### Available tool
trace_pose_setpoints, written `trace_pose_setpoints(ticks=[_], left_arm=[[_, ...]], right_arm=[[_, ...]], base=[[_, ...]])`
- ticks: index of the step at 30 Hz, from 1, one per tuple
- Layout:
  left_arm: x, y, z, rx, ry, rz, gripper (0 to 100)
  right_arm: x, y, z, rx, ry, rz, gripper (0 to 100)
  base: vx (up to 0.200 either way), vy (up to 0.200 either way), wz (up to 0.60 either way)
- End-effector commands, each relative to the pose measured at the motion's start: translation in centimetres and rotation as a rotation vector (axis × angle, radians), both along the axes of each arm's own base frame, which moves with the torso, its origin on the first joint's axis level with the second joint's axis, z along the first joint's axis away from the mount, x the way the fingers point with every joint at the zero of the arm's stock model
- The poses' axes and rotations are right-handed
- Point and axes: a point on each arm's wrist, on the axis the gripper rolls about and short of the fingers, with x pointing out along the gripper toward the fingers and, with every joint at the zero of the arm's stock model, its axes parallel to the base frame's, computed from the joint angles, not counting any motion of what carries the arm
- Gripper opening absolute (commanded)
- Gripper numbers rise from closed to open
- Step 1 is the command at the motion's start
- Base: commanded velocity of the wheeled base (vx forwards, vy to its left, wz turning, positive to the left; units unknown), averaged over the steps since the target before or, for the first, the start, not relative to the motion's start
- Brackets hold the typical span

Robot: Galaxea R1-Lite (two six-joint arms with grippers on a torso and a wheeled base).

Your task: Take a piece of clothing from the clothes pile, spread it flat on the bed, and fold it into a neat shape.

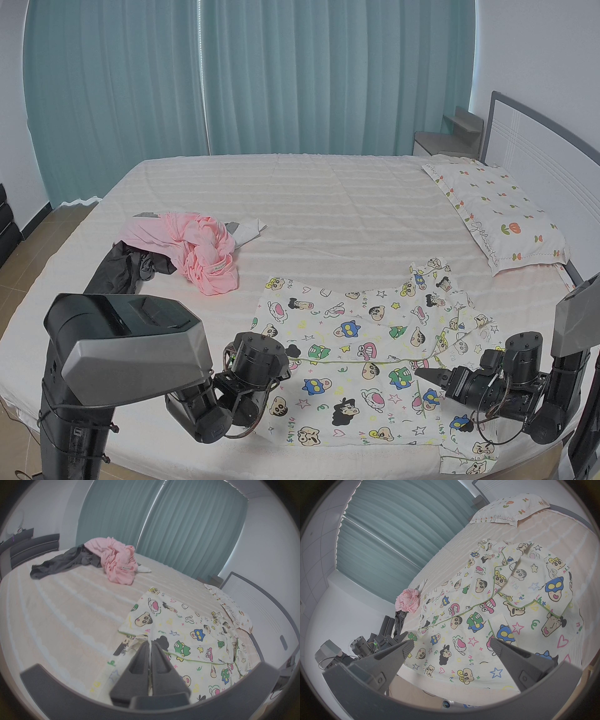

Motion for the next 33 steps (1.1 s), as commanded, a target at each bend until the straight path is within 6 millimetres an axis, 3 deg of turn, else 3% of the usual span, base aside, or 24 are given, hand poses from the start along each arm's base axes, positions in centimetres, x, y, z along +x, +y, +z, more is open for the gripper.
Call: trace_pose_setpoints(ticks=[1, 5, 11, 17, 18, 21, 28, 31, 33], left_arm=[[0.2, 1.1, -1.3, 0.065, -0.015, -0.013, 0], [0.0, 1.8, -2.5, 0.104, -0.038, -0.027, 0], [0.2, 2.9, -2.5, 0.148, -0.079, -0.027, 0], [0.4, 2.8, -3.0, 0.152, -0.082, -0.034, 0], [0.5, 2.9, -3.1, 0.155, -0.08, -0.036, 100], [0.7, 3.0, -3.3, 0.157, -0.081, -0.029, 100], [2.4, 5.6, -2.4, 0.147, -0.094, 0.052, 100], [1.7, 6.3, -1.2, 0.136, -0.093, 0.054, 100], [0.2, 6.8, 0.5, 0.092, -0.087, 0.019, 100]], right_arm=[[-0.3, -0.1, 0.1, 0.001, -0.003, 0.002, 100], [-0.3, -0.1, 0.1, 0.002, -0.004, 0.002, 100], [-0.3, -0.1, 0.2, 0.002, -0.006, 0.002, 100], [-0.3, -0.1, 0.2, 0.003, -0.007, 0.002, 100], [-0.3, -0.1, 0.2, 0.003, -0.007, 0.002, 100], [-0.3, -0.1, 0.2, 0.003, -0.007, 0.003, 100], [-0.4, 0.1, 0.2, 0.003, -0.009, 0.012, 100], [-0.4, 0.1, 0.2, 0.002, -0.009, 0.013, 100], [-0.4, 0.1, 0.2, -0.008, -0.015, 0.02, 100]], base=[[0.0, 0.0, 0.0], [0.0, 0.0, 0.0], [0.0, 0.0, 0.0], [0.0, 0.0, 0.0], [0.0, 0.0, 0.0], [0.0, 0.0, 0.0], [0.0, 0.0, 0.0], [0.0, 0.0, 0.0], [0.0, 0.0, 0.0]])
